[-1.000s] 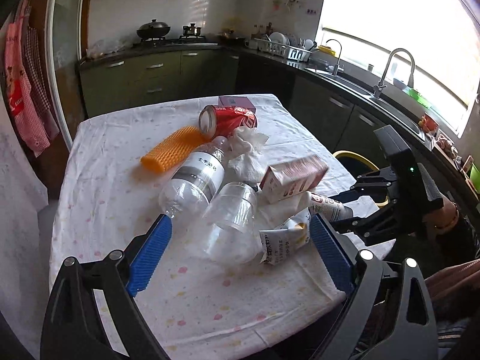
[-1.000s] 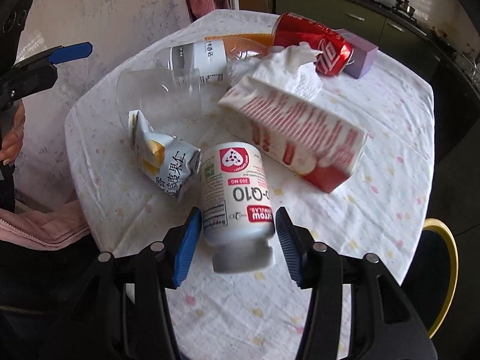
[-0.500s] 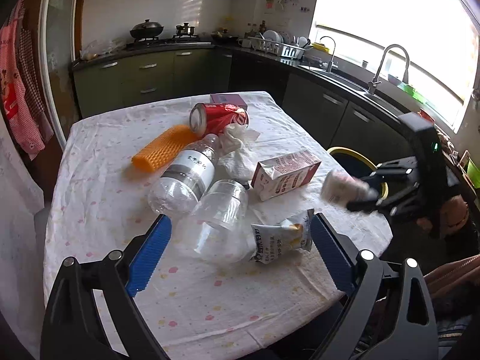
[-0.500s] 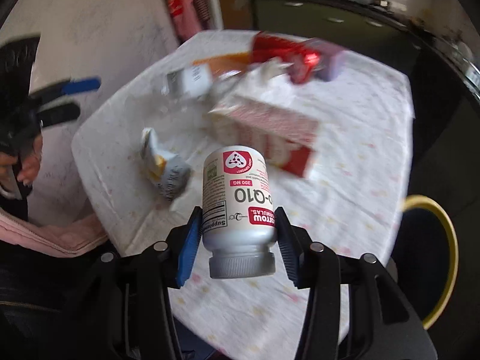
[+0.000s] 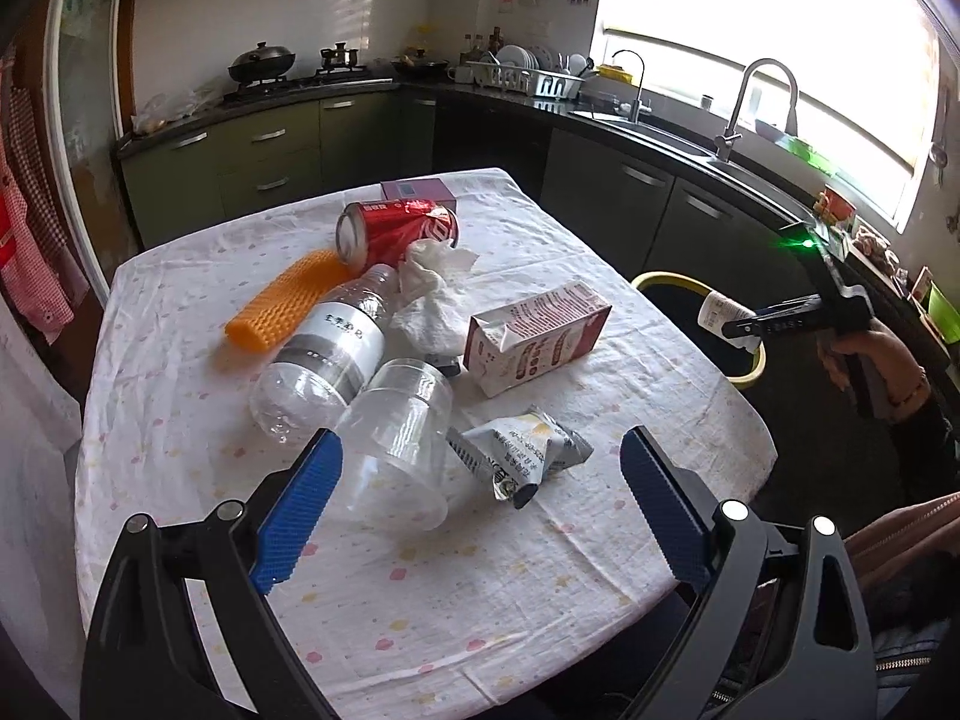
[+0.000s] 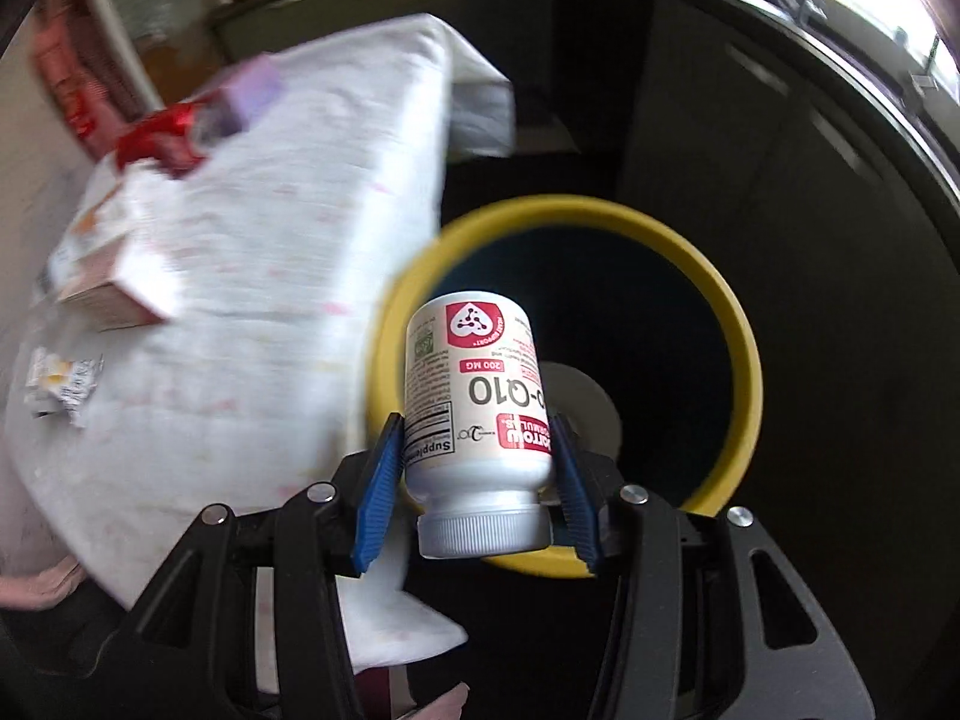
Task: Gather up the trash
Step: 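Carry the supplement bottle over the bin and open the right gripper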
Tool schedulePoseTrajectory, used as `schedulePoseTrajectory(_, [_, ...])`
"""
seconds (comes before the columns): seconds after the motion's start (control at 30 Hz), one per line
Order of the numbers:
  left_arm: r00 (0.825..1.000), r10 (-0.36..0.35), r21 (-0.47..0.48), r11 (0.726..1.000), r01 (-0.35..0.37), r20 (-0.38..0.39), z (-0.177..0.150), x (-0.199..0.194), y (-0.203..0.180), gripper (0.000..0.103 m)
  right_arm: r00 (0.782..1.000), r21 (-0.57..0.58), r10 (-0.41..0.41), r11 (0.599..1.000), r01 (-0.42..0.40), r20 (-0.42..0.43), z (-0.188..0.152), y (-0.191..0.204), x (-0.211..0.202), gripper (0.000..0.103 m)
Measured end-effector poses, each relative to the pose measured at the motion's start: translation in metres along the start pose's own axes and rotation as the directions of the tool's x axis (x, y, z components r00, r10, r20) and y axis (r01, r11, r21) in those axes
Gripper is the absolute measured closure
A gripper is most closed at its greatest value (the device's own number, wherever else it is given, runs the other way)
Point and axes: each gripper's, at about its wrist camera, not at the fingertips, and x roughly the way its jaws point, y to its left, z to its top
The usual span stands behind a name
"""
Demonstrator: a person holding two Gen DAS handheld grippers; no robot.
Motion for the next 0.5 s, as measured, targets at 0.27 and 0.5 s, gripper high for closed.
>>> schedulePoseTrajectory(0.27, [1.0,0.0,0.015,1.0,0.0,-0.02,0.002,0.007,-0.004,0.01,0.999,0.097,-0.029,0.995,0.031,-0.024,0.007,-0.029,0.028,0.046])
schedulePoseTrajectory(0.5, [0.999,-0.004,0.019,1.0,0.005,-0.038,-0.001,0.014,-0.003,0.01,0.999,0.094,-0.008,0.996,0.004,0.042,-0.003,-0.016,0.007,0.046])
